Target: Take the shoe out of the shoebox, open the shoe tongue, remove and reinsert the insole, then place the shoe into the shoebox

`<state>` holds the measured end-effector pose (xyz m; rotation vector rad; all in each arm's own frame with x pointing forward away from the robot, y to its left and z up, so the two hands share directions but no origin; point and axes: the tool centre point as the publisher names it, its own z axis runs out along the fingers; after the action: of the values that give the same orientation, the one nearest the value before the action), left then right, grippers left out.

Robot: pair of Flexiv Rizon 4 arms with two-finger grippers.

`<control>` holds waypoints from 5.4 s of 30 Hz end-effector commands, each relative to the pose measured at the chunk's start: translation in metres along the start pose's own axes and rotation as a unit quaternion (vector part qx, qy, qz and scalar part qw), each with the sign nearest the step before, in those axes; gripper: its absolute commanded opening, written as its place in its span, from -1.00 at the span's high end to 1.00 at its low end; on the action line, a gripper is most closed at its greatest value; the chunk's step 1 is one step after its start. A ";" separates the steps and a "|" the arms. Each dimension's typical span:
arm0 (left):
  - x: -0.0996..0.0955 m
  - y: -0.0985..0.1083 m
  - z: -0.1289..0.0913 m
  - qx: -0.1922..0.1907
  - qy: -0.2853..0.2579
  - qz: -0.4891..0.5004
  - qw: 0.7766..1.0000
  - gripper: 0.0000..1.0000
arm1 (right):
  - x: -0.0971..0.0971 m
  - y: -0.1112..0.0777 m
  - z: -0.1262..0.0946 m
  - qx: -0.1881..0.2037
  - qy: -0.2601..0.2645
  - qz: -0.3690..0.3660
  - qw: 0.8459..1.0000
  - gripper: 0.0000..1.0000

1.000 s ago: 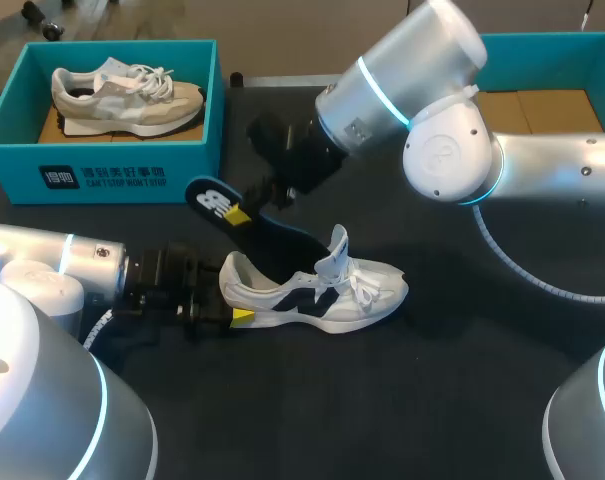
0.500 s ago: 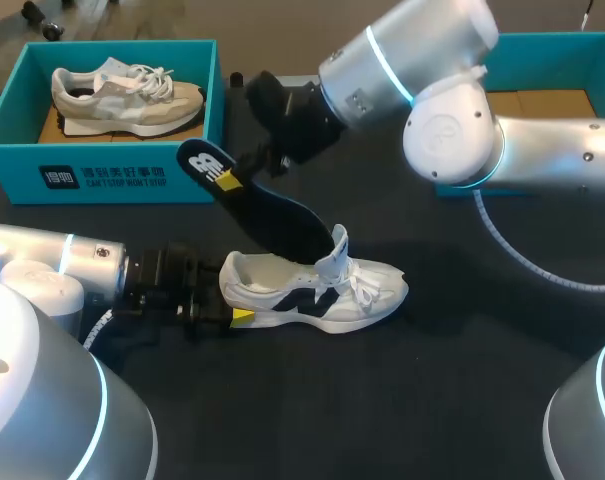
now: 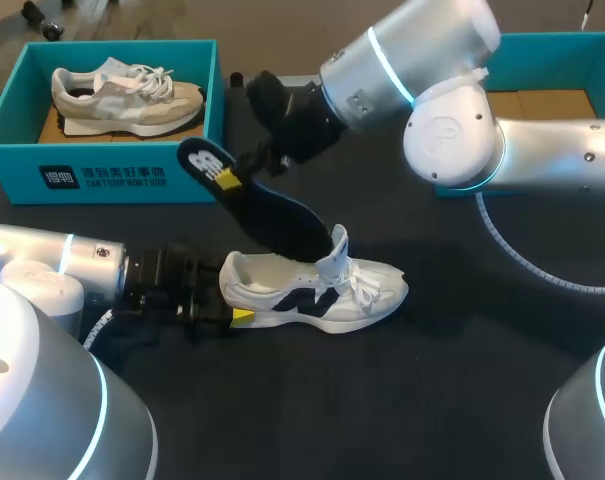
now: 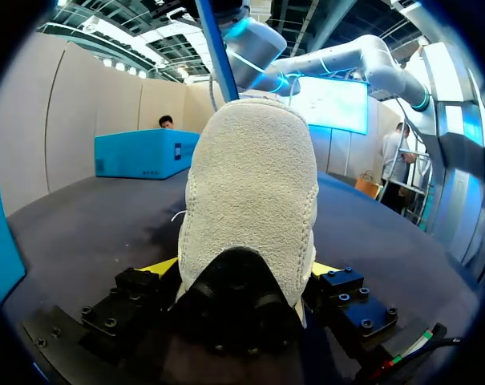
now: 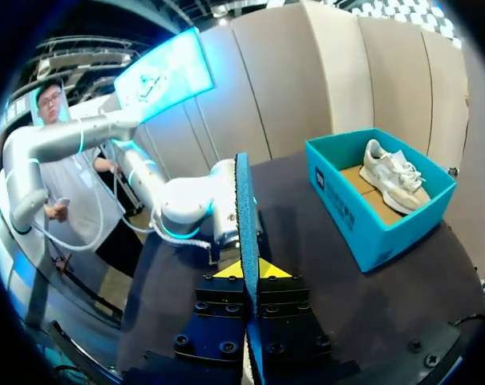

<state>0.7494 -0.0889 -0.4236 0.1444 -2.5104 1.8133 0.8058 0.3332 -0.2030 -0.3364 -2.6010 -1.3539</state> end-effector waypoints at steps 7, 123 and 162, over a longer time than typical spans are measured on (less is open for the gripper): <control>0.000 0.000 0.001 0.000 -0.001 0.000 1.000 1.00 | 0.000 0.046 -0.018 -0.135 0.051 0.029 0.989 1.00; 0.000 0.000 0.001 0.000 -0.001 0.000 1.000 1.00 | 0.210 0.074 -0.244 -0.285 0.049 0.330 0.899 1.00; 0.000 0.000 0.001 0.000 -0.001 0.000 1.000 1.00 | 0.286 0.085 -0.244 -0.297 0.068 0.306 0.902 1.00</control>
<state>0.7495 -0.0888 -0.4237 0.1446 -2.5107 1.8132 0.6001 0.2099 0.0557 -0.9258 -1.7389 -1.6591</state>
